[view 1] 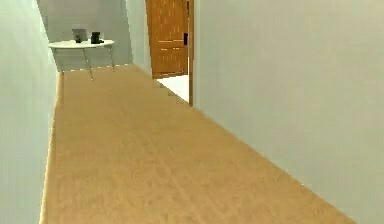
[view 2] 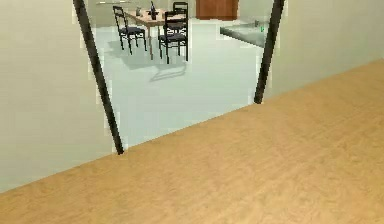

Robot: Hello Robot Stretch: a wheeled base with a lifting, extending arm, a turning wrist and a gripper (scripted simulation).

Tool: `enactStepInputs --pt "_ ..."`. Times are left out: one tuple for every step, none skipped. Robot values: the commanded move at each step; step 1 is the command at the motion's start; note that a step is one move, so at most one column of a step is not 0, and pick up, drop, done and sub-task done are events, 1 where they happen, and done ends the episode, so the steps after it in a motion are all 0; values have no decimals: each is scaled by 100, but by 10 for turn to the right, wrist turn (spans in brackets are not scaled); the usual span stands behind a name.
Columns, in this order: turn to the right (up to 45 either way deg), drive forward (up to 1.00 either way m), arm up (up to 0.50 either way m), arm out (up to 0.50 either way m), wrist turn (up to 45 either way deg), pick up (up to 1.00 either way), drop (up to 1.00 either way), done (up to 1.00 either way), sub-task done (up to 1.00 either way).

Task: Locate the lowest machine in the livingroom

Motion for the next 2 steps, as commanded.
enactStepInputs --pt "-270 0 0 0 0 0 0 0 0" --pt "0 100 0 0 0 0 0 0 0"
